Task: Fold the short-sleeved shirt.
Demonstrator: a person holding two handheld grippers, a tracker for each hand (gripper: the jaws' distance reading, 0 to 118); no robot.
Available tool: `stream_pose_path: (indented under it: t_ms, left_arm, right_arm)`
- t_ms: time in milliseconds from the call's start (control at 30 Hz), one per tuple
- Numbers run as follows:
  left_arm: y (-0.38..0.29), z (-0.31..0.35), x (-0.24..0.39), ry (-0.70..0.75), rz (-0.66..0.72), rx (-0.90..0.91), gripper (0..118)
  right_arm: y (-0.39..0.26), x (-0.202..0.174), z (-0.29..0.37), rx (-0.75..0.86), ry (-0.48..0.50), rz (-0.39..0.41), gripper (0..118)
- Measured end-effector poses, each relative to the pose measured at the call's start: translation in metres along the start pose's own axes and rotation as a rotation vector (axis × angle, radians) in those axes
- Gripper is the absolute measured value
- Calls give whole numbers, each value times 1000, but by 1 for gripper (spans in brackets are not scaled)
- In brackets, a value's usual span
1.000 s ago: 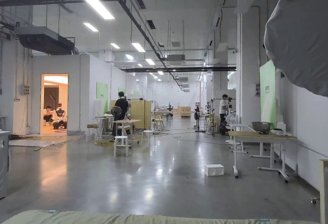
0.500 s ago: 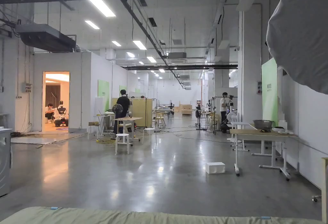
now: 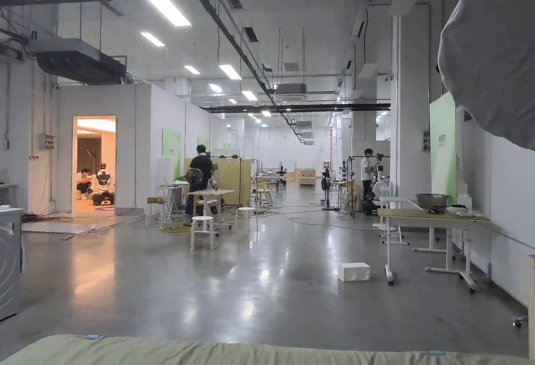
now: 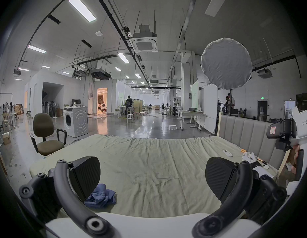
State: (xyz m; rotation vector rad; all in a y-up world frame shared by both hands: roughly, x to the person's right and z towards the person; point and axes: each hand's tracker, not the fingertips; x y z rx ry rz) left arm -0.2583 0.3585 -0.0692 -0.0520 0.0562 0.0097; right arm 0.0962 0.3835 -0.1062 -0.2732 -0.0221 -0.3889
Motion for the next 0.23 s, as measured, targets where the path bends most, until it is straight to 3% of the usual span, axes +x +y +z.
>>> stream_pose_path:
  t_ms: [233]
  left_arm:
    - [-2, -1, 0, -1, 4, -14, 118]
  right_arm:
    - [-1, 6, -2, -11, -29, -42, 118]
